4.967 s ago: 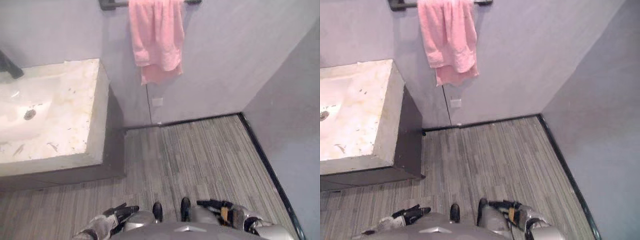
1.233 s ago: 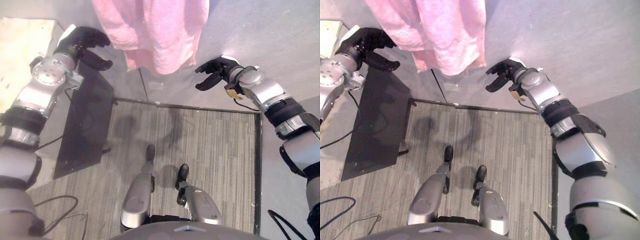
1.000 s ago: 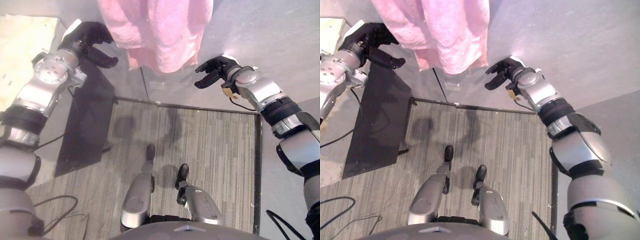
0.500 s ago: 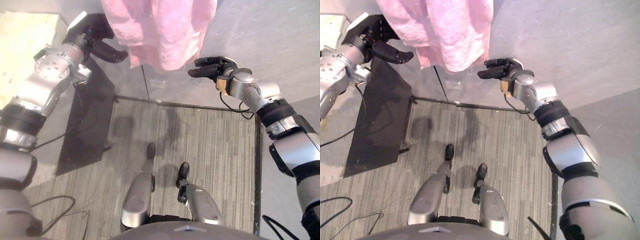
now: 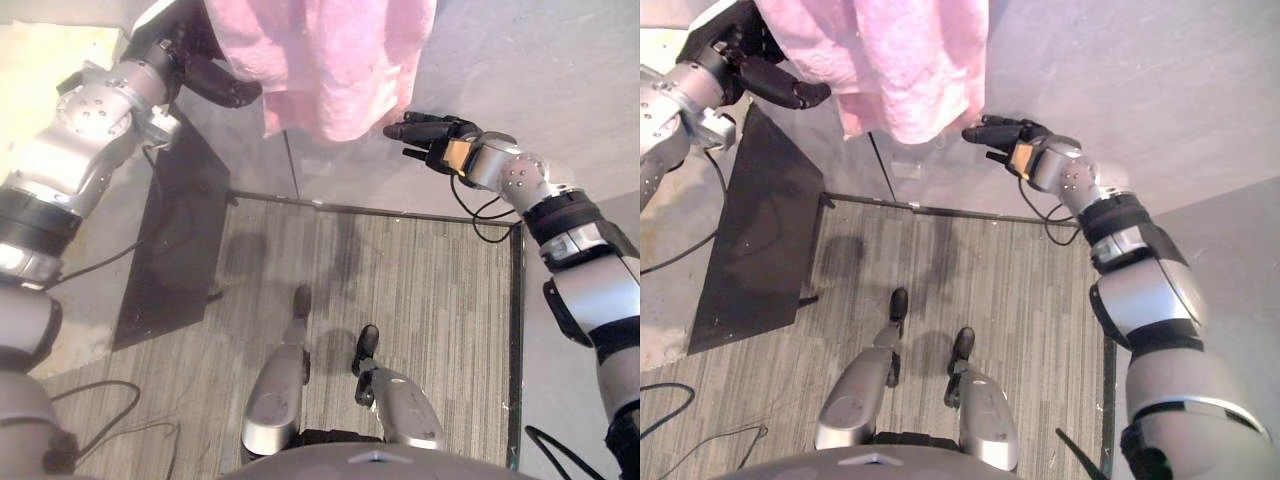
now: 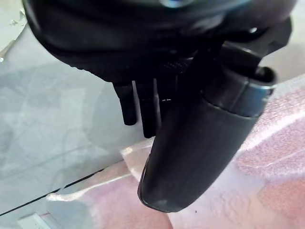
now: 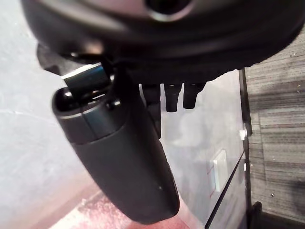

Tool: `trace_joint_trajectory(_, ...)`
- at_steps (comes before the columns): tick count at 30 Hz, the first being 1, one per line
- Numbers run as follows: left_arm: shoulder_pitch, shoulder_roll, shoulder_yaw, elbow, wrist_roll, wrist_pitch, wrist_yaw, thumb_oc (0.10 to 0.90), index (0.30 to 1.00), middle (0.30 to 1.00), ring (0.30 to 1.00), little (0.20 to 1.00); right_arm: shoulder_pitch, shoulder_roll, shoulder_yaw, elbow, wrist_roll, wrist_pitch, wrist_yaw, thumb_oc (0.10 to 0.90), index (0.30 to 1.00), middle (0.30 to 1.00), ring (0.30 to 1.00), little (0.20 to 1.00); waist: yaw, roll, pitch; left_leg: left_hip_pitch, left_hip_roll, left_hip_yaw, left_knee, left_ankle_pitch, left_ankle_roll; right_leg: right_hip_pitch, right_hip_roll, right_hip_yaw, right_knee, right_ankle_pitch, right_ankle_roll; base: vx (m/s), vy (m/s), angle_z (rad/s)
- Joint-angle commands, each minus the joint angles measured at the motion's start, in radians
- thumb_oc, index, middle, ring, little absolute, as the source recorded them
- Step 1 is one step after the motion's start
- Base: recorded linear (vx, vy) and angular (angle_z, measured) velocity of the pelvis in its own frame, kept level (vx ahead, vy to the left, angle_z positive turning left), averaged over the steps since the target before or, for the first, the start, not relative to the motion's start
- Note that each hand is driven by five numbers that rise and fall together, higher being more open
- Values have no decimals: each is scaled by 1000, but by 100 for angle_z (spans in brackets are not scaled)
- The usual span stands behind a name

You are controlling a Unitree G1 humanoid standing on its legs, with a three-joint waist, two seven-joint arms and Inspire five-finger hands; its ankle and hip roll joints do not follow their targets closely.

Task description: Organize the bathroom.

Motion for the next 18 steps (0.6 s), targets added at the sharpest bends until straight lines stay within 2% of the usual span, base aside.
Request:
trace_joint_trajectory(1,-275,-19,71,-21,-124,-92,36,800,900,900,900,900,-368,-134,-3,-33,-64,-175,24,800,900,900,900,900,-25,-29,-135,121,33,69,51,-157,-37,-23,-34,56,1,11,19,0,0,0)
trace_joint_trajectory(3,-259,-27,73,-11,-134,-54,29,800,900,900,900,900,-392,-143,42,-52,-178,-202,86,800,900,900,900,900,-24,-31,-138,121,32,69,52,-157,-36,-23,-34,55,4,9,19,14,3,-6)
trace_joint_trajectory(5,-256,-40,71,13,-128,-41,19,800,900,900,900,900,-410,-142,75,-49,-225,-215,112,800,900,900,900,900,-23,-32,-137,120,32,66,55,-157,-34,-23,-34,55,5,9,18,3,0,-3)
trace_joint_trajectory(11,-279,-62,48,48,-133,-42,13,800,900,900,900,900,-438,-129,111,-29,-257,-238,114,800,900,900,900,900,-23,-31,-127,117,31,62,52,-154,-31,-26,-33,56,3,12,16,-8,3,-2)
trace_joint_trajectory(18,-340,-72,-10,82,-151,-41,18,800,900,900,900,900,-500,-131,160,-41,-331,-354,98,800,900,900,900,900,-25,-49,-122,117,28,64,45,-154,-26,-32,-28,62,0,18,20,-8,-1,-4)
